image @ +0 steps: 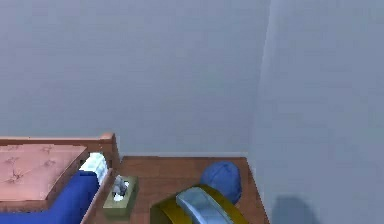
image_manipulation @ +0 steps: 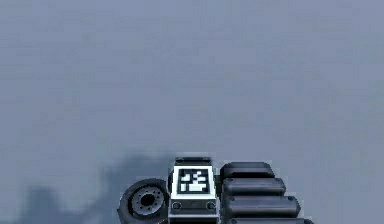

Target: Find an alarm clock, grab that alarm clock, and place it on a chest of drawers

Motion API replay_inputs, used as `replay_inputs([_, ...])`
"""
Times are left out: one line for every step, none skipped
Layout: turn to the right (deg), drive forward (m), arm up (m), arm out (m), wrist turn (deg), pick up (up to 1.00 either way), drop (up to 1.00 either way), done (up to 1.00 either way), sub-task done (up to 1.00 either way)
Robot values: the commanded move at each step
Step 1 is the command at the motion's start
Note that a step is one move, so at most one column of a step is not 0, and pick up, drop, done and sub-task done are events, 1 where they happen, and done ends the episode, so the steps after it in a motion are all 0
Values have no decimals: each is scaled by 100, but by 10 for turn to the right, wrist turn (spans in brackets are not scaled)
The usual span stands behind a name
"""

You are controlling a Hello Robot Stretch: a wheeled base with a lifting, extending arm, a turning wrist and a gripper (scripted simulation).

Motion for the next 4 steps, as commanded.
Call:
replay_inputs([-150,0,0,0,0,0,0,0,0])
replay_inputs([0,15,0,0,0,0,0,0,0])
replay_inputs([360,0,0,0,0,0,0,0,0])
replay_inputs([-270,0,0,0,0,0,0,0,0])
